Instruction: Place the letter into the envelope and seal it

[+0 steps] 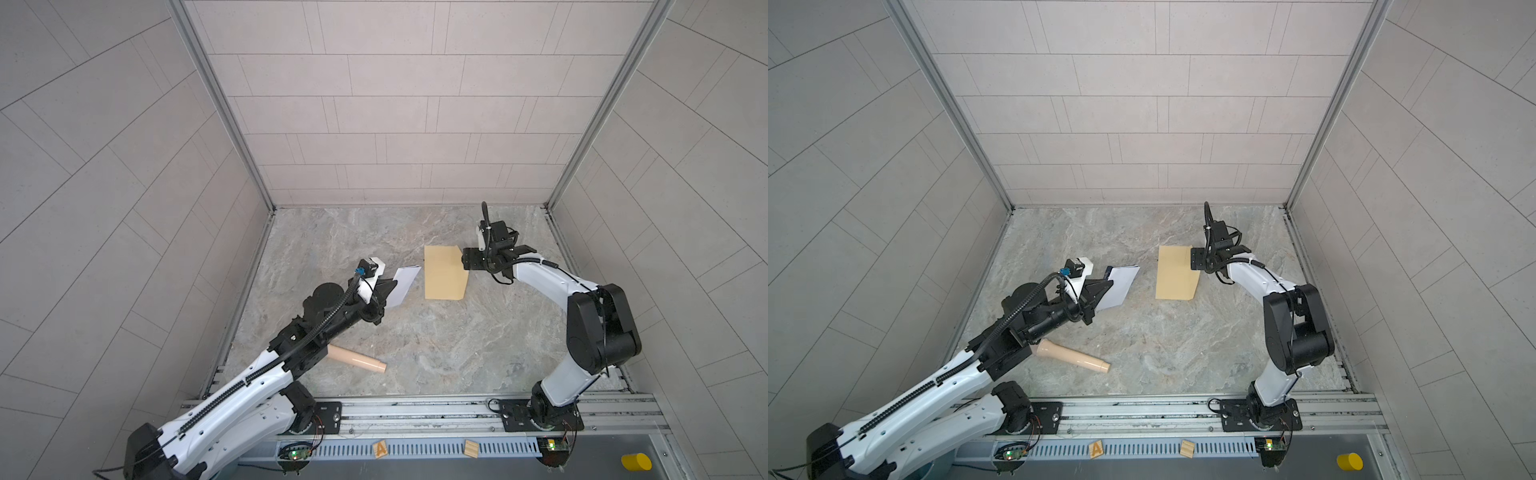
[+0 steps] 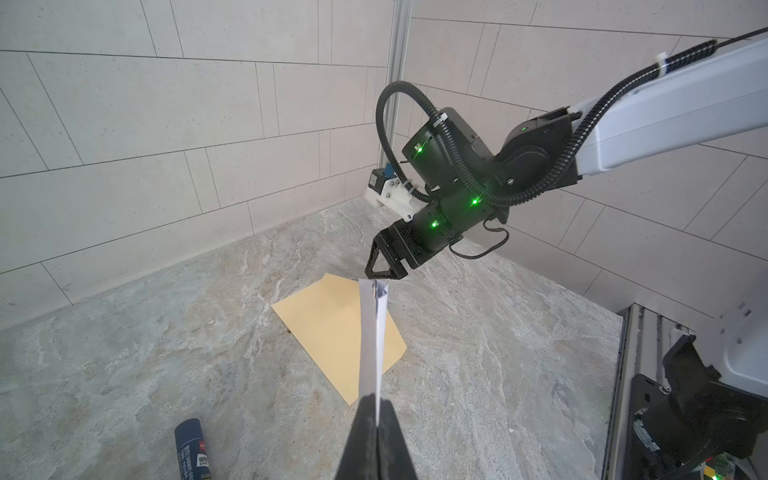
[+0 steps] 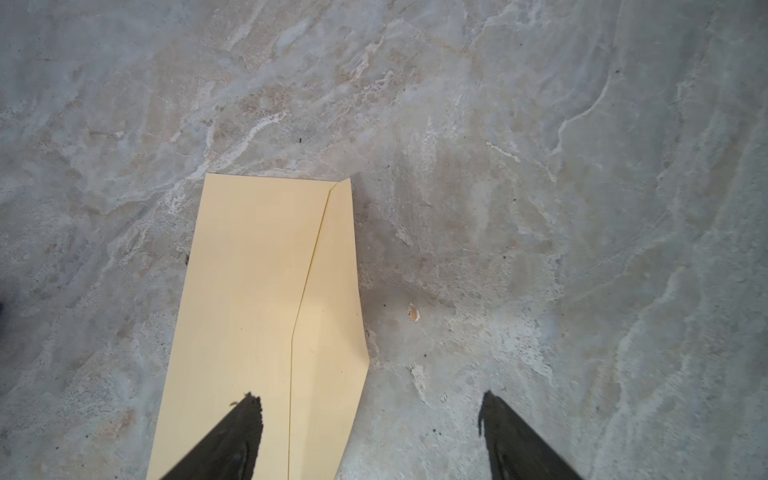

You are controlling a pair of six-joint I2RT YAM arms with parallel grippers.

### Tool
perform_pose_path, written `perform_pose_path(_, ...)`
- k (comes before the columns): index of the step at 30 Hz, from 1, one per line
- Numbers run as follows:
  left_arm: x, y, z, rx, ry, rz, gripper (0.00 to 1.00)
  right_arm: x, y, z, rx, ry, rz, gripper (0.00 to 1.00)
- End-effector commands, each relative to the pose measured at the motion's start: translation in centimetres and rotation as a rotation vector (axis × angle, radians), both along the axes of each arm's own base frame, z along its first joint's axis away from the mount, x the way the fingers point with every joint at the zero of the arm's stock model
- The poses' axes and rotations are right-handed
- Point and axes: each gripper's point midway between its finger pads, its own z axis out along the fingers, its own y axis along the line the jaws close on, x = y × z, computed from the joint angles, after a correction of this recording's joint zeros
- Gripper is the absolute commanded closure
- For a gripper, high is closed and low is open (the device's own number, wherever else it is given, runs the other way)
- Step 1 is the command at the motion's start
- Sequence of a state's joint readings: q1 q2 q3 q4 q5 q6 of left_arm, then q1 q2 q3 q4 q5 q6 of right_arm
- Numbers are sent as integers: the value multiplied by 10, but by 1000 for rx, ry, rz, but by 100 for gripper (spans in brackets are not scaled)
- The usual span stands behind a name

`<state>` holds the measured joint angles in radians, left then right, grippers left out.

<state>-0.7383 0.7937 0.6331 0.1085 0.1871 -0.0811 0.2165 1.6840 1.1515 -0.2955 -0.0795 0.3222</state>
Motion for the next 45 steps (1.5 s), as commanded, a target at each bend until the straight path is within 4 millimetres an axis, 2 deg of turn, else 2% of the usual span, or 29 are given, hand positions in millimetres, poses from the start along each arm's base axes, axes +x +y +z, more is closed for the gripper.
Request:
perform_pose_path(1,1,2,6,-24,-18,15,100,5,5,-10,35,37,1,18)
perform_pose_path(5,1,3,1,-11,-9,22,100,9,6,-25,47,88,0,23)
perform_pose_path(8,-1,7,7,-29,-23,31,100,12,10,-34,61,113,8,30)
perform_pose_path(13,3,9,1,-28,0,59,100,16,16,-48,77,156,25,45)
perform_pose_path(19,5,10,-3,-31,10,69,100,15,20,-59,90,186,42,69)
perform_pose_path(22,6,10,-4,-35,13,76,100,14,25,-57,105,190,60,86)
perform_pose_path(23,10,7,-13,-16,34,79,100,14,27,-56,114,190,68,91)
perform_pose_path(25,13,7,-17,-16,44,91,100,12,35,-52,138,190,89,100)
perform_pose_path(35,29,-1,-41,-71,104,135,100,-21,95,-13,340,146,205,100)
perform_pose_path(39,35,-3,-54,-67,122,151,100,-33,110,-1,394,117,219,100)
perform_pose_path(45,44,-14,-78,-65,152,146,100,-46,122,-6,417,136,227,100)
